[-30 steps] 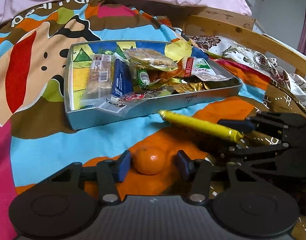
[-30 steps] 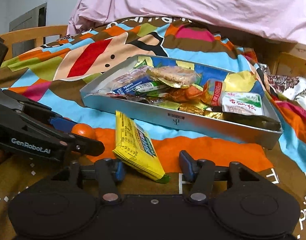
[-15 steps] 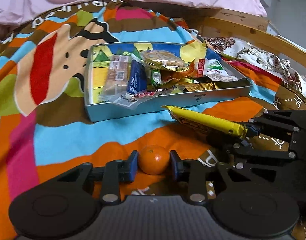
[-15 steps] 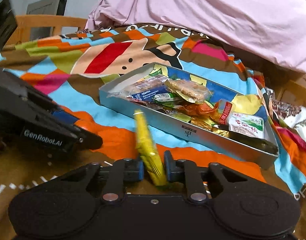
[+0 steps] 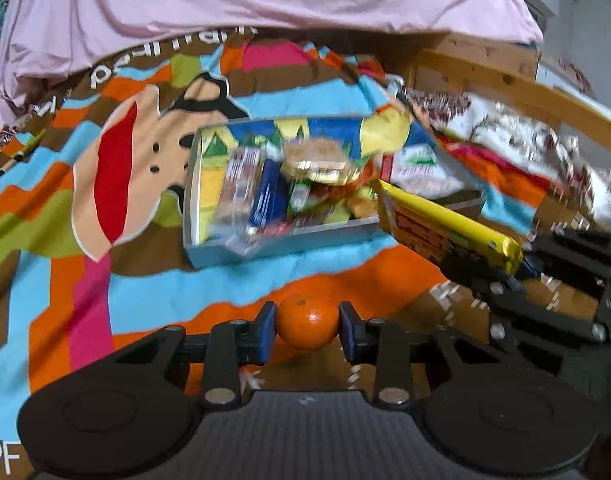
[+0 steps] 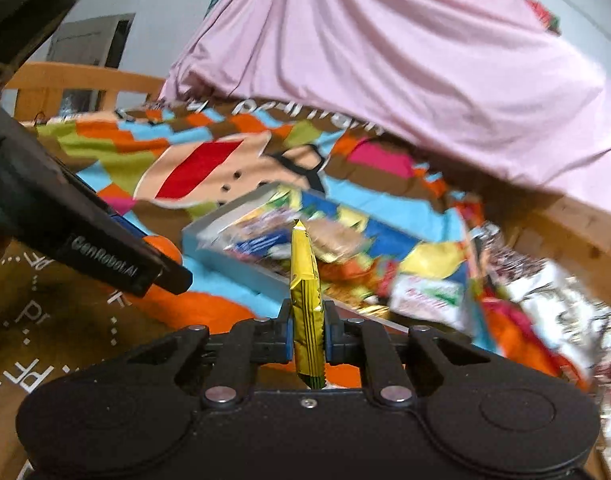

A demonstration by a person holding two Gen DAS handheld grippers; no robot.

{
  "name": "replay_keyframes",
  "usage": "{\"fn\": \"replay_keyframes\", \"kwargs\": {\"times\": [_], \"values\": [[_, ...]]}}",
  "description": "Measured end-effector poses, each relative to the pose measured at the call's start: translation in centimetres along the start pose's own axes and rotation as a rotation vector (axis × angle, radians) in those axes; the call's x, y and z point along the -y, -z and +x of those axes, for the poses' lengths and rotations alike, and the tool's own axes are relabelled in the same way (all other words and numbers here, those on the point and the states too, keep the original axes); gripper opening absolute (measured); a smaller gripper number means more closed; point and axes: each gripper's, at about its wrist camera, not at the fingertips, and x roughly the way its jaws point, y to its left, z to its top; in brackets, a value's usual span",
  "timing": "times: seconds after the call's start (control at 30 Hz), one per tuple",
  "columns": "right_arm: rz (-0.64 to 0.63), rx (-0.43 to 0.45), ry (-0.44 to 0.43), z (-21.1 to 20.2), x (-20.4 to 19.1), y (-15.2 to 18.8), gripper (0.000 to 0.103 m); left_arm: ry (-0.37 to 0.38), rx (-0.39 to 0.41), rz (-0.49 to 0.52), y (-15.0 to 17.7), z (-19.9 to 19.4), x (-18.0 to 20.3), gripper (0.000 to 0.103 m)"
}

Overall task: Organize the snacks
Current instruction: 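Carry the orange and yellow bar up and over the tin with both tools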

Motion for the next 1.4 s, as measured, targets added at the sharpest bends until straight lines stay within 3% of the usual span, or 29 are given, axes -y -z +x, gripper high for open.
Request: {"fn": "replay_keyframes", "kwargs": {"times": [0.3,0.63,0.8,1.1,1.4], "values": [[0.093,0.073,0.077,-6.0,3.5,-0.5,0.014,-0.008,0.052,0.0,-2.3,-3.9,4.7,0.035],[0.124,0.165,0.113,-9.1,6.8,-0.4,0.014,-0.032,0.12,0.018,-4.2,-8.3,8.2,0.036],[0.143,0.197,0.105,-9.4,8.0,-0.6,0.014,-0.094,0.176,0.062,-4.8,-9.2,9.5,0.036],[0.176,0.239,0.066,-8.2,8.9,-1.4,0.014,-0.17,0.168,0.015,-5.4,-8.0,10.3,0.036],[0.227,0.234,-0.011,-5.8,9.5,-1.9,0.014,-0.205,0.19,-0.097,-5.6,-7.1,10.4,0.036]]}}
